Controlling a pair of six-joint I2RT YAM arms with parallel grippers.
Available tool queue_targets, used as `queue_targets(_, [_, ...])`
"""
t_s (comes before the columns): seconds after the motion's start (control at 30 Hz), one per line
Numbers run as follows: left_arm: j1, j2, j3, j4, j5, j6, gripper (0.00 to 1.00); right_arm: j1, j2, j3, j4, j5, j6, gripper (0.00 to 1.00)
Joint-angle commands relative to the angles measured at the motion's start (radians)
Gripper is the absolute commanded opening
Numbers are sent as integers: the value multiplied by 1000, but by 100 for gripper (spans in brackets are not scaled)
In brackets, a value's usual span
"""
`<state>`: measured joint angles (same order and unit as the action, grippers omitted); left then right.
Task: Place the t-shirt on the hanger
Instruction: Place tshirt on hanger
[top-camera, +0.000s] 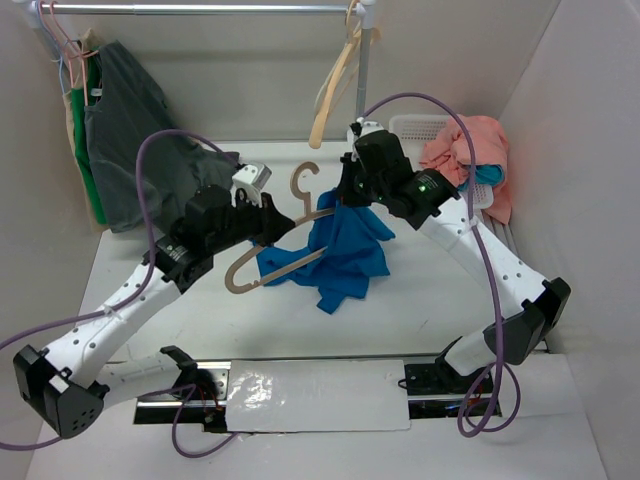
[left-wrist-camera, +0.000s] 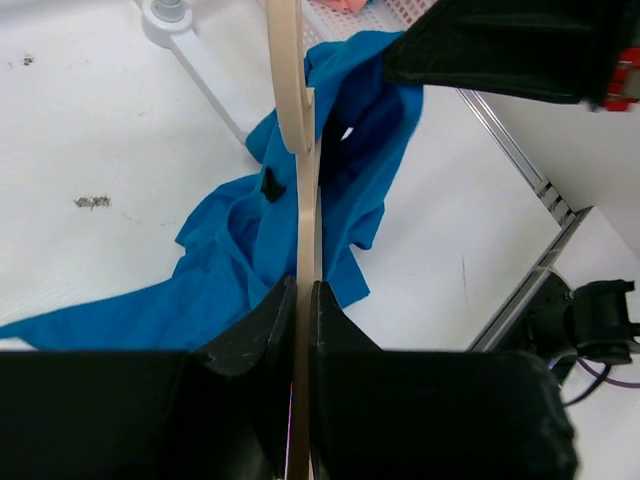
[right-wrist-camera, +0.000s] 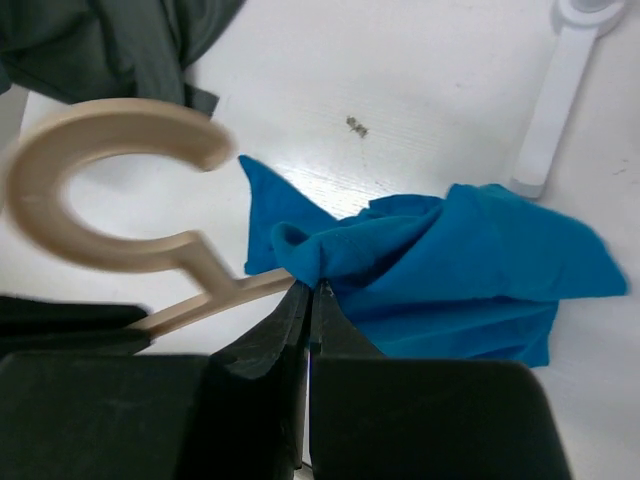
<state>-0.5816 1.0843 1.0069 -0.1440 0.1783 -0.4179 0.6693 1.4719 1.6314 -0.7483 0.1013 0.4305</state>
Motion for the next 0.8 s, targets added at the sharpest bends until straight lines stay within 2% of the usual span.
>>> queue_targets(0.0, [-7, -49, 97, -182, -17, 21, 0, -20, -22, 50, -34, 83, 1, 0])
queue_targets(0.13, [-7, -109, 107, -282, 9, 30, 0, -30, -4, 25, -34, 68, -9, 0])
queue_targets(0.37, [-7, -109, 147, -302, 96, -22, 0, -39, 15, 4, 3, 9, -9, 0])
queue_targets(0.47, [-7, -138, 119, -189, 60, -90, 0, -39, 15, 4, 13, -2, -9, 0])
queue_targets(0.6, [-7, -138, 119, -135, -9, -142, 0, -39, 15, 4, 4, -11, -9, 0])
queue_targets(0.77, [-7, -127, 52, 38, -85, -280, 0, -39, 15, -8, 15, -22, -9, 0])
